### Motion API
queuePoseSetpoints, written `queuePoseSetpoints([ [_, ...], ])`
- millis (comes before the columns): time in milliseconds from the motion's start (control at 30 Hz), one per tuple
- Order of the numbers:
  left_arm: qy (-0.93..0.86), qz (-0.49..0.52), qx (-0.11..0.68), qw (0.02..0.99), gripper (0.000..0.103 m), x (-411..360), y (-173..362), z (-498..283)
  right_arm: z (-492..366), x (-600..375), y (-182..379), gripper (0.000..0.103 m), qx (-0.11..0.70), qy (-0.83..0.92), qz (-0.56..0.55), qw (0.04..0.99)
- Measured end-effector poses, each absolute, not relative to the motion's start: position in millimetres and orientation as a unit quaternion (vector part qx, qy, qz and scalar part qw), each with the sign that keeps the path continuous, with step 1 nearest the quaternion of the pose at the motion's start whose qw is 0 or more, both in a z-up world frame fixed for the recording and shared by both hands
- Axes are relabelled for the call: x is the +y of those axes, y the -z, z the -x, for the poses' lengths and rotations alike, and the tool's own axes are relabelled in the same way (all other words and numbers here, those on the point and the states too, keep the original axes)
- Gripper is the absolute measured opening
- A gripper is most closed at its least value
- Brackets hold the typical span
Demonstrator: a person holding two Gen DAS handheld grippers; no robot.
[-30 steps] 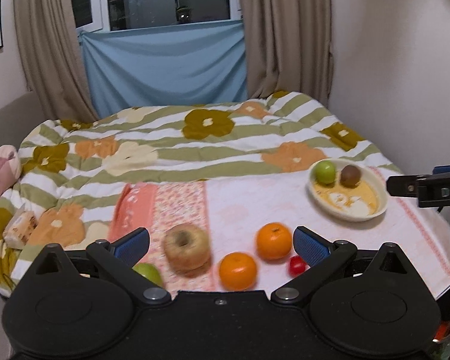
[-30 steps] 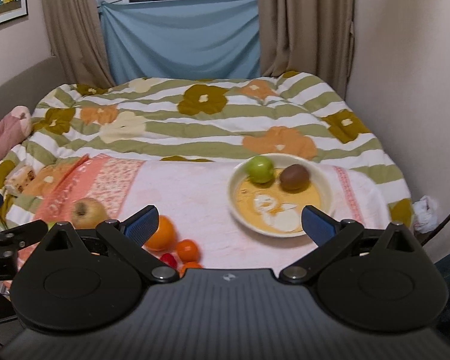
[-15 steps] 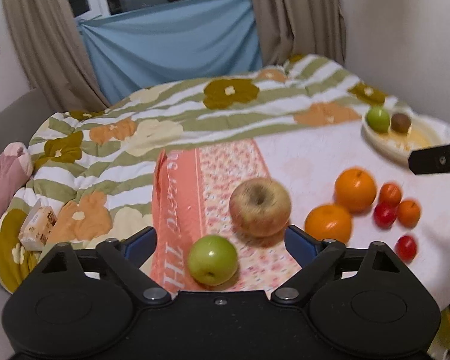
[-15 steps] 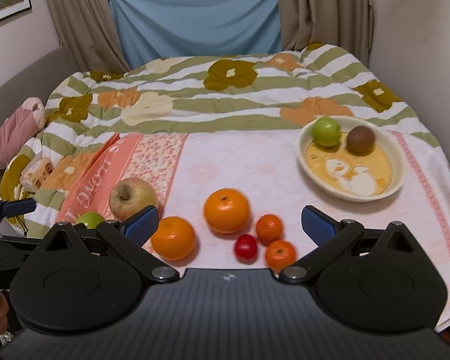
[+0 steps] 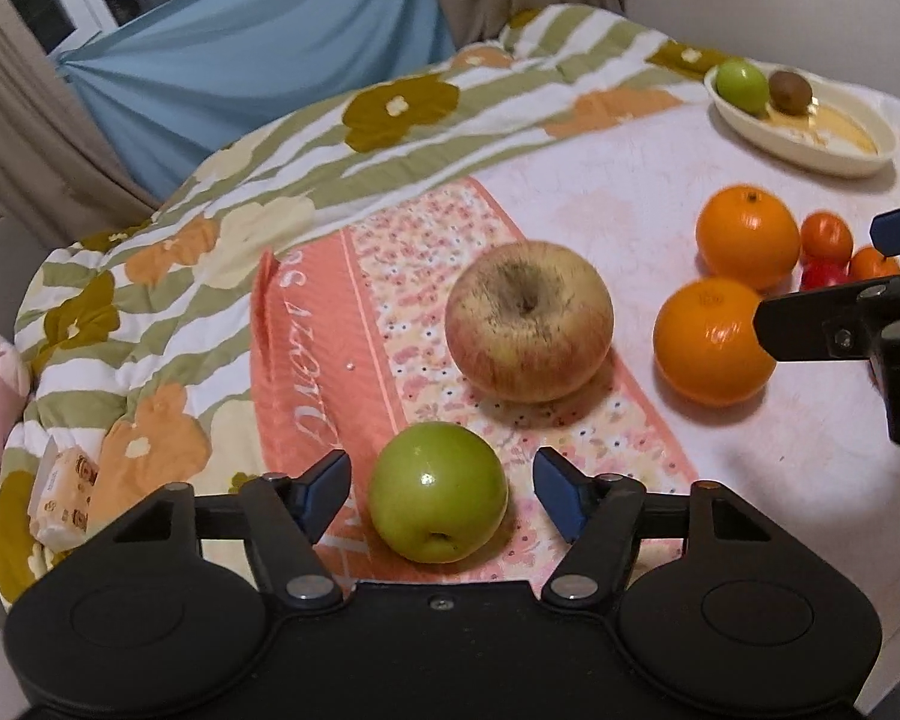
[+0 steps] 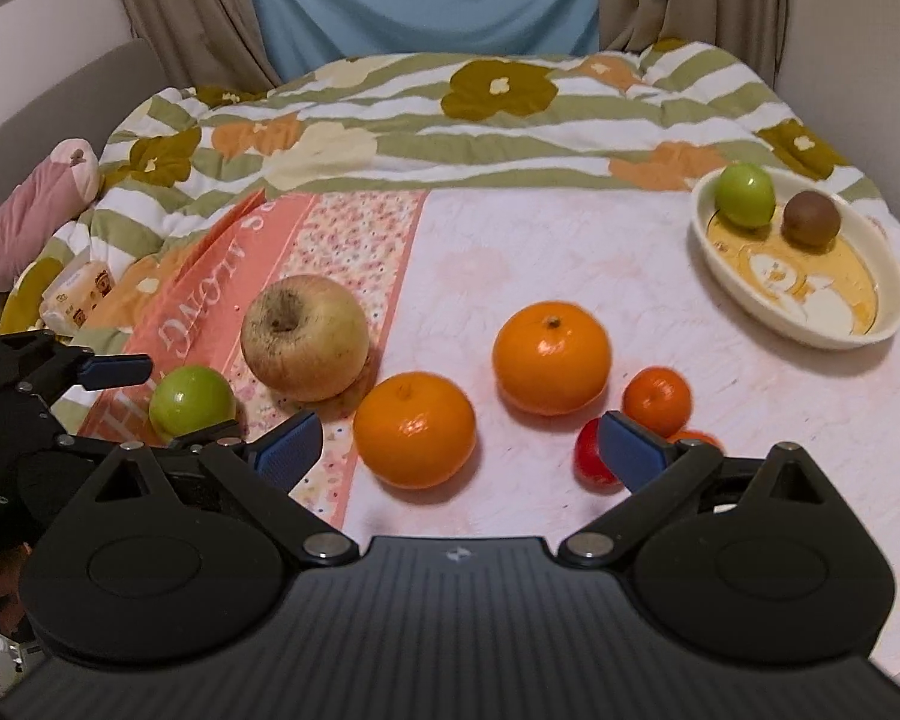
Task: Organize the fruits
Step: 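Grasp the second green apple with left tool while right tool grasps an orange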
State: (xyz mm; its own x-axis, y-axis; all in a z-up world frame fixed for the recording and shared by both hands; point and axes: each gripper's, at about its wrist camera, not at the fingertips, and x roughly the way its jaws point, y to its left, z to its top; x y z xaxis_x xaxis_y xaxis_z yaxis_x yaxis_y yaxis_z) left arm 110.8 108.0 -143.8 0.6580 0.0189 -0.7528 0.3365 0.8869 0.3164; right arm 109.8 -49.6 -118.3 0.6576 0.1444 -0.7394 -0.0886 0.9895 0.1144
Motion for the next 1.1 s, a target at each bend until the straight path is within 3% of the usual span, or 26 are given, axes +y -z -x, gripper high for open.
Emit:
queuePoseSetpoints([
  [200,0.093,-0.223,0.415,0.877,0.068,109,152,-118,-114,-42,130,0.103,0.419,-0.06,-0.037,0.905],
  [333,0.094,-0.225,0.423,0.873,0.059,112,156,-121,-118,-39,134,0.103,0.427,-0.06,-0.036,0.901],
  [633,0.105,-0.203,0.426,0.876,0.059,120,154,-119,-127,-32,143,0.103,0.44,-0.063,-0.02,0.895],
  [1100,0.116,-0.182,0.437,0.873,0.059,117,150,-106,-146,-22,161,0.094,0.445,-0.076,0.0,0.892],
])
